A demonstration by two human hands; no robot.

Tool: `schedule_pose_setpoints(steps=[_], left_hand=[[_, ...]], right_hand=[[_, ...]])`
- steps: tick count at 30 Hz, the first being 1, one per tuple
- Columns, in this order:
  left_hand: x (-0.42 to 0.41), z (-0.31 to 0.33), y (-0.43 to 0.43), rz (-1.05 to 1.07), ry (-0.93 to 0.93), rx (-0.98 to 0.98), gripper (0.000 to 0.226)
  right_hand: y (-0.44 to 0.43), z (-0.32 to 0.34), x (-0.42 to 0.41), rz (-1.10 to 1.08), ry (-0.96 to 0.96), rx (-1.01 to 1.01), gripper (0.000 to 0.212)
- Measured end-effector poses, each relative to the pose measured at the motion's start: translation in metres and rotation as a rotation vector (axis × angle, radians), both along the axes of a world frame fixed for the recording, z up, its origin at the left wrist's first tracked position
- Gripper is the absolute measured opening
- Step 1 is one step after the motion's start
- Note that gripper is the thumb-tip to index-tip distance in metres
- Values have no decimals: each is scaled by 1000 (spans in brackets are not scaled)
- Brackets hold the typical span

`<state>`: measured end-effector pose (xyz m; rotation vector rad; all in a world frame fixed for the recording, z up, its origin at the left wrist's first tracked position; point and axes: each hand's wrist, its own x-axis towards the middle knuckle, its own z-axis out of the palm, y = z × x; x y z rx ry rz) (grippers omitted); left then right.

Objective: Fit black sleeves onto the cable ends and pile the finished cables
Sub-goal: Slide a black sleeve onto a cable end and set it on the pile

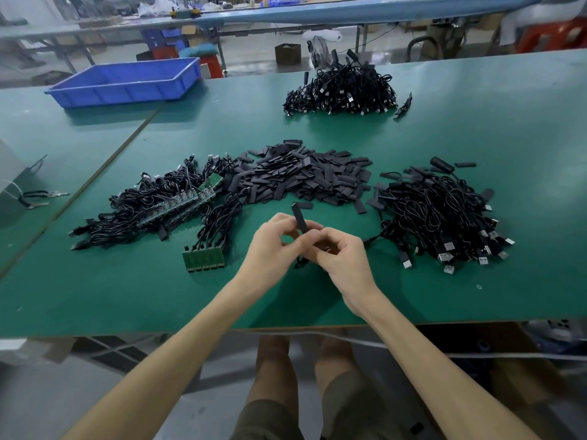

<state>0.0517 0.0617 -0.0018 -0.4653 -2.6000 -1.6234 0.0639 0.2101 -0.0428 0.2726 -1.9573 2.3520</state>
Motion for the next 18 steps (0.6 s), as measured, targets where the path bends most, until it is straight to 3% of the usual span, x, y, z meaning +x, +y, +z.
schedule_pose_setpoints(steps=[3, 7, 9, 13, 18], left_hand=[[1, 7, 5, 60, 44, 35, 15], [-10, 34, 4, 99, 86, 127, 15], [-17, 50, 9, 55, 63, 187, 16], [-28, 76, 34, -85, 55, 194, 17], [-53, 88, 88, -149, -28, 250, 25]], right_hand=[[0, 0, 0, -86, 30, 88, 29], [2, 0, -1, -160, -116, 146, 81], [-2, -2, -2, -110, -144, 113, 91], [-4, 0, -3, -115, -96, 122, 62], [-1, -3, -5, -86, -116, 143, 59]])
